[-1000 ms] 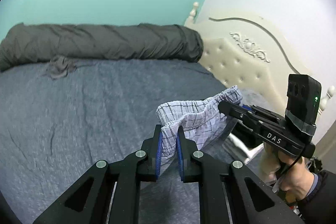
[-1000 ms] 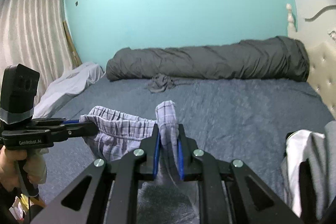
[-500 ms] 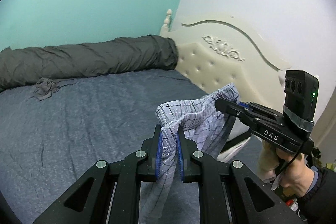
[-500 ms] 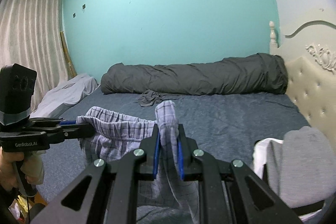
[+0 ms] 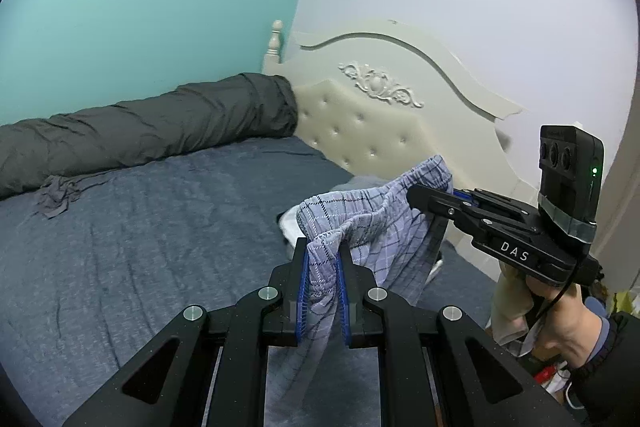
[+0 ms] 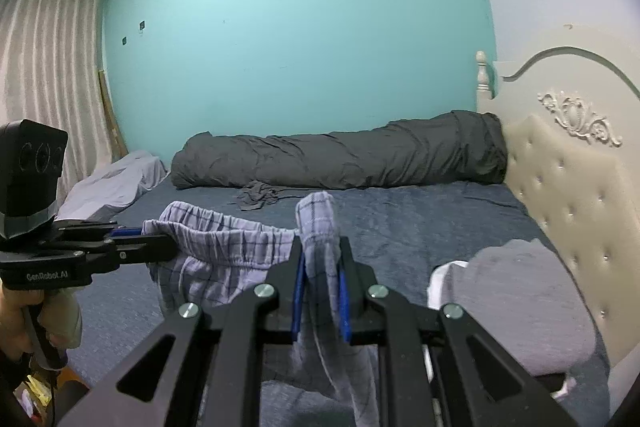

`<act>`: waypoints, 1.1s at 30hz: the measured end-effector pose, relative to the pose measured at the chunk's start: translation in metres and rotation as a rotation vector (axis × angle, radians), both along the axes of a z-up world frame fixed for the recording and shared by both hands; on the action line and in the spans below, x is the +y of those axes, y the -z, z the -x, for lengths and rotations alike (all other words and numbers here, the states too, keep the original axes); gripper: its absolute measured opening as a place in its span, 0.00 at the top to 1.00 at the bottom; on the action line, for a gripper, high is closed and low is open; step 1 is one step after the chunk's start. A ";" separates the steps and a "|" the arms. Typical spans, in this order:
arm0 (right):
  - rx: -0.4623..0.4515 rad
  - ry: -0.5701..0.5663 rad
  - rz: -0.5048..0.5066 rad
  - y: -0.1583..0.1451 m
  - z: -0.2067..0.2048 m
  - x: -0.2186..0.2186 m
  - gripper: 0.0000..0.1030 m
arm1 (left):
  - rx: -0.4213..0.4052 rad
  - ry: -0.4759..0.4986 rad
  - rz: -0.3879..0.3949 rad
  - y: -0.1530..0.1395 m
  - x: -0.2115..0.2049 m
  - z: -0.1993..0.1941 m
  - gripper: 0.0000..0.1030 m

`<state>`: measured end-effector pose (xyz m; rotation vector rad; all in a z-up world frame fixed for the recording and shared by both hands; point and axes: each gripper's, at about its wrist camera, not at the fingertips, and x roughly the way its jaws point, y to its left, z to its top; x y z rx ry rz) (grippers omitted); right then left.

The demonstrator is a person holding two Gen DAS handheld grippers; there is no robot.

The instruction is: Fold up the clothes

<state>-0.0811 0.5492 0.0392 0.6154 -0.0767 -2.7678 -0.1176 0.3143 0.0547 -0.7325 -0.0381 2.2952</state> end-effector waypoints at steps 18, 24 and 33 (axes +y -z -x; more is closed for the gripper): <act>0.018 0.111 -0.014 -0.021 -0.045 0.087 0.87 | 0.034 0.121 0.008 -0.024 0.096 -0.024 0.88; 0.027 0.150 -0.028 -0.033 -0.055 0.115 0.87 | 0.039 0.159 0.005 -0.033 0.127 -0.027 0.88; 0.026 0.199 -0.047 -0.041 -0.059 0.154 0.87 | 0.040 0.204 0.006 -0.038 0.169 -0.024 0.88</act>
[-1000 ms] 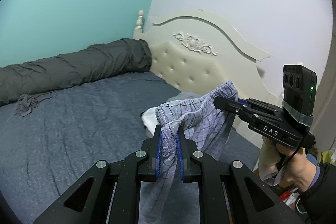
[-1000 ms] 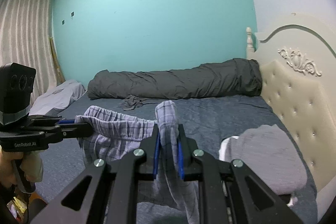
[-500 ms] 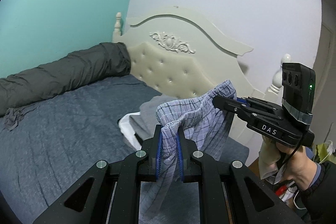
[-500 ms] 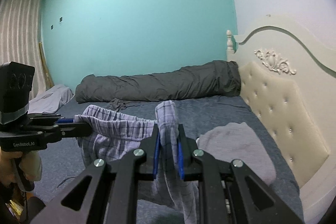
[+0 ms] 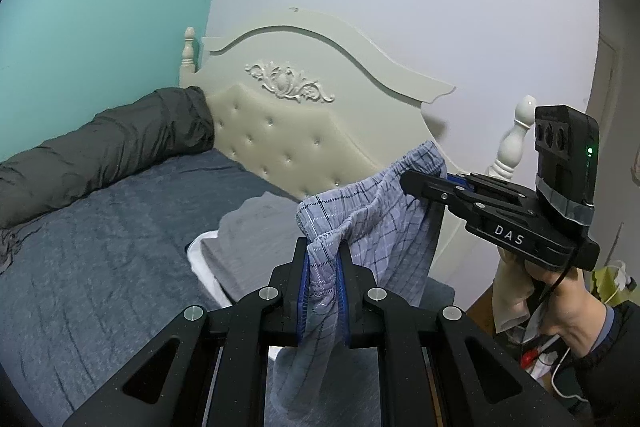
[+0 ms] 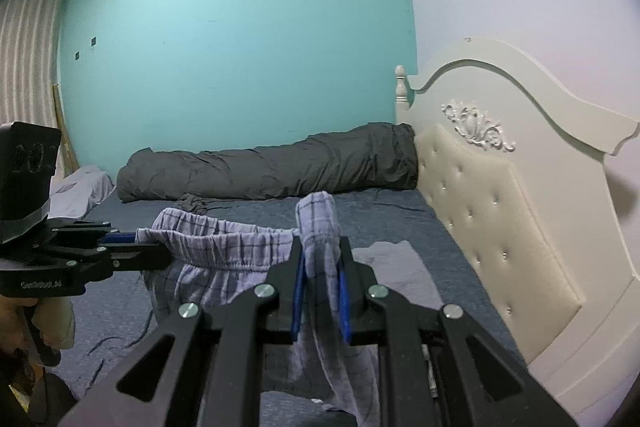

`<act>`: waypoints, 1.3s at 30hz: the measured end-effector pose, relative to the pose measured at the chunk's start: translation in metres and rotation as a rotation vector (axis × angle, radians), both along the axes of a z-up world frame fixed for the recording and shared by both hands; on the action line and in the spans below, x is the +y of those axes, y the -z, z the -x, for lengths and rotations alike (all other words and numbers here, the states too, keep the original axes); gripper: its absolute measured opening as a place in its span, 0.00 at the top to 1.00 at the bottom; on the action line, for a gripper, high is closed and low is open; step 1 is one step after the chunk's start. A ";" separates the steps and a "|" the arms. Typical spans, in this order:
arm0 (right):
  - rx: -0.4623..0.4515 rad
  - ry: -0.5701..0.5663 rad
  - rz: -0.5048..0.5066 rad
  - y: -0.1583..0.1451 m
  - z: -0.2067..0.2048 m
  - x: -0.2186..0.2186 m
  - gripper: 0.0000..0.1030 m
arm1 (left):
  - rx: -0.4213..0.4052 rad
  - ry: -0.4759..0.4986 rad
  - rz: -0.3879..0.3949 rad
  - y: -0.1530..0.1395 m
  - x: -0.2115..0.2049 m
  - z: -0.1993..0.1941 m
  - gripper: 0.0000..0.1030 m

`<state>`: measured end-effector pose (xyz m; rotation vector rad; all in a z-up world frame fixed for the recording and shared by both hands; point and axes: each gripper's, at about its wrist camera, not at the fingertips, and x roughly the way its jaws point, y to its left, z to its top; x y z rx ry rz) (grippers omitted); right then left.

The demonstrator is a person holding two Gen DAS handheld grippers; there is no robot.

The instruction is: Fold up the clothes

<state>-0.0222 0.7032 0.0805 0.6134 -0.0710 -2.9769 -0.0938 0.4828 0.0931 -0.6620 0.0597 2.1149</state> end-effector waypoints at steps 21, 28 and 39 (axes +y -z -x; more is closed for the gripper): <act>-0.015 0.042 -0.033 -0.007 0.037 0.059 0.87 | -0.009 0.023 0.026 -0.003 0.062 0.054 0.88; -0.048 0.051 -0.028 0.007 0.063 0.073 0.87 | -0.042 0.017 0.040 0.010 0.081 0.083 0.88; -0.109 0.038 -0.052 0.025 0.109 0.087 0.87 | -0.067 -0.001 0.071 0.031 0.099 0.127 0.88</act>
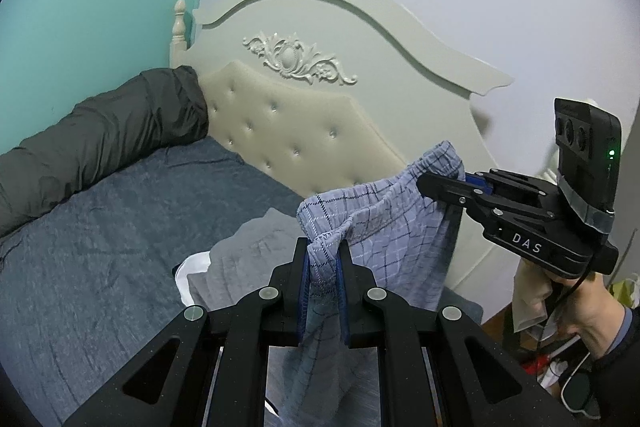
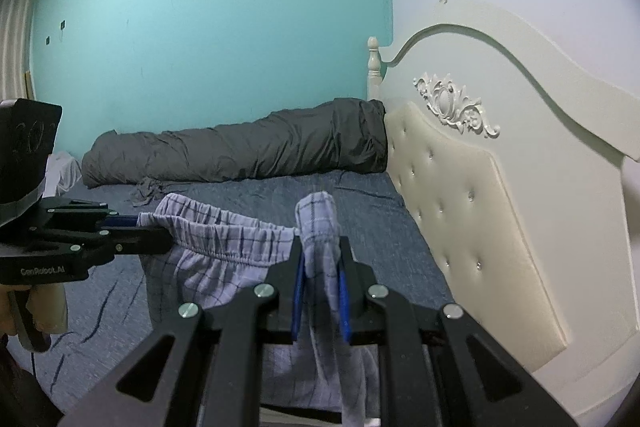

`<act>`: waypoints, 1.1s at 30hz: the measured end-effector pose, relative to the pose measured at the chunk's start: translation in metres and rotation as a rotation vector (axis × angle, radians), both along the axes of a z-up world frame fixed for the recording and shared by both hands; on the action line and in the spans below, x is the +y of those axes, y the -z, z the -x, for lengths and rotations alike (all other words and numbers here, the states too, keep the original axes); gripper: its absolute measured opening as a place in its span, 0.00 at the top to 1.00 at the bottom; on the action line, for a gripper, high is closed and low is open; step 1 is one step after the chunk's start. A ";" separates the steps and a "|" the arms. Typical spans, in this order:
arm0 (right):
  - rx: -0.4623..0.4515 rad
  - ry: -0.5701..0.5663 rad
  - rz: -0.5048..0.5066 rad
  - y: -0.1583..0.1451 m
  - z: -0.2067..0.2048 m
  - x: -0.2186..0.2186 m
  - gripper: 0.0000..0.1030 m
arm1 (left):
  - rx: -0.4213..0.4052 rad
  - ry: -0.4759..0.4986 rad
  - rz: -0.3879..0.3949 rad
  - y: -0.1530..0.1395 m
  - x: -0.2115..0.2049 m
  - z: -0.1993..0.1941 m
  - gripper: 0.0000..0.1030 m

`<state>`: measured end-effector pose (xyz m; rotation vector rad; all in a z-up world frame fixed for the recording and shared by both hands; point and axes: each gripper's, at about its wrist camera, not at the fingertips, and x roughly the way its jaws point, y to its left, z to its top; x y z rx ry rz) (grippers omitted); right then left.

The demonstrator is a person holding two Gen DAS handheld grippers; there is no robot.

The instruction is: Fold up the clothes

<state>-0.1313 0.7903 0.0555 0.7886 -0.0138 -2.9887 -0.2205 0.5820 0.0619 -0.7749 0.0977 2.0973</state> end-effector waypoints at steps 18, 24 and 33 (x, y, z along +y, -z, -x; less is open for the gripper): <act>-0.119 -0.053 -0.052 0.034 0.083 0.023 0.87 | -0.143 -0.022 0.011 0.049 0.026 0.087 0.88; -0.166 -0.072 -0.054 0.055 0.112 0.029 0.87 | -0.171 -0.031 0.027 0.073 0.033 0.111 0.88; -0.235 -0.081 -0.058 0.086 0.147 0.041 0.87 | -0.237 -0.037 0.035 0.112 0.045 0.138 0.88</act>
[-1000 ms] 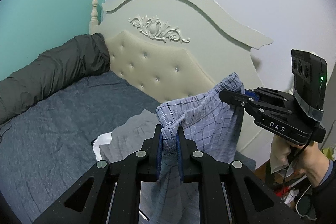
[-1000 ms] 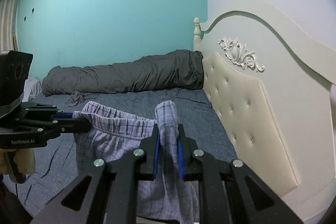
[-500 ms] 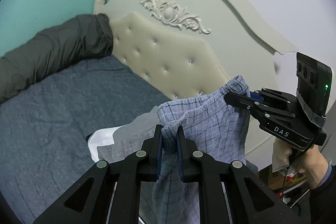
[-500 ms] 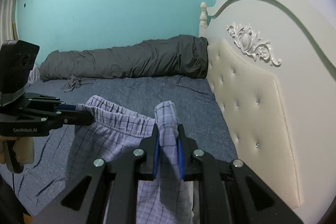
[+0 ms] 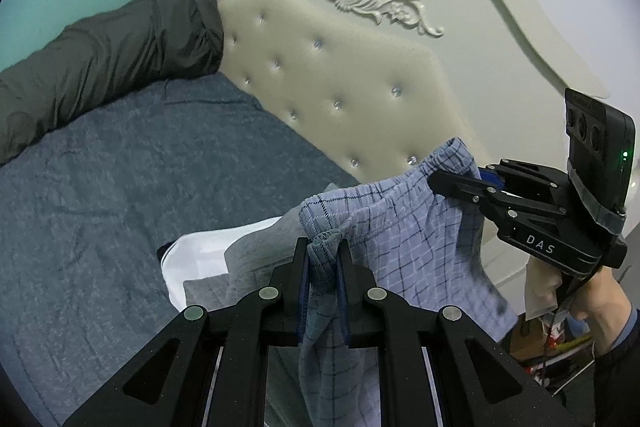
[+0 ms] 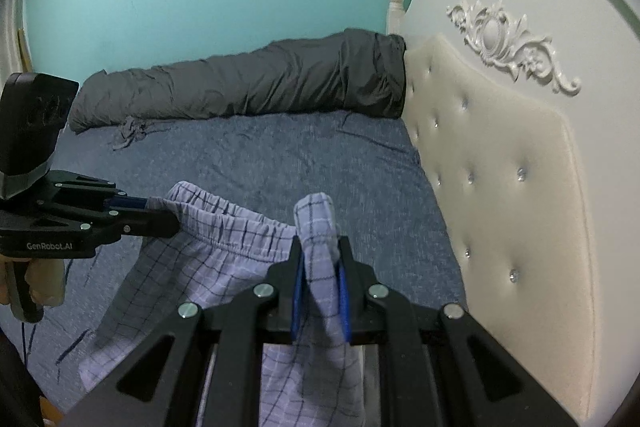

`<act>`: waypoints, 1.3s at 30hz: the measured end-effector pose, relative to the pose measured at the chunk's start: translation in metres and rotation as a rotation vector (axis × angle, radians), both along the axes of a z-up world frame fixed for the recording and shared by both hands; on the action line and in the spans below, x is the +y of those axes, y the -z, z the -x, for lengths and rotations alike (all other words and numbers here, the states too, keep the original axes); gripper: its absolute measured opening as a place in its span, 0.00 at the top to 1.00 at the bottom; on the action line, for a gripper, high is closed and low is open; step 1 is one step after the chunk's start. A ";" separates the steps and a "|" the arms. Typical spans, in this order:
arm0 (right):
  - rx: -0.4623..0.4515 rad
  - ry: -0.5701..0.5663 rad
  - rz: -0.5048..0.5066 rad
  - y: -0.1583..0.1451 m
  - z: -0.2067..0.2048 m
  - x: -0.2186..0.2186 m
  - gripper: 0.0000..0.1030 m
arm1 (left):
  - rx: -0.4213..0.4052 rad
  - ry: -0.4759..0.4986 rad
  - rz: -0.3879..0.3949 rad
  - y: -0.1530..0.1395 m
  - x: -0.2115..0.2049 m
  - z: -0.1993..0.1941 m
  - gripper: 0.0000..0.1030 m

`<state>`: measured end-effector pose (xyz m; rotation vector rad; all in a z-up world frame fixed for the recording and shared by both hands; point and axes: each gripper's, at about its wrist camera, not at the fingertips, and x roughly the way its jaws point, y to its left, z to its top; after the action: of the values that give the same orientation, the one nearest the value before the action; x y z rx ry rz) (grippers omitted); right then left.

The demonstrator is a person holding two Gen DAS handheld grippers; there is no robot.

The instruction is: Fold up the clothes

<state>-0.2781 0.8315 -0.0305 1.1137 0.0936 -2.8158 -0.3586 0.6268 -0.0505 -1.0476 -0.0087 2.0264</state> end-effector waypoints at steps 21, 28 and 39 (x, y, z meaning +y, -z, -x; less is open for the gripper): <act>-0.061 0.154 0.099 0.023 0.019 0.038 0.78 | -0.075 -0.079 -0.005 0.043 -0.009 0.024 0.73; -0.047 0.109 0.115 0.016 0.013 0.032 0.78 | -0.085 -0.086 -0.016 0.048 -0.014 0.023 0.62; -0.140 0.176 0.121 0.045 0.025 0.041 0.78 | -0.100 -0.091 -0.036 0.054 -0.019 0.024 0.87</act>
<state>-0.3028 0.8722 -0.0753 1.3464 -0.1936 -2.8348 -0.3823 0.6073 -0.1046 -1.1429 -0.1476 2.0452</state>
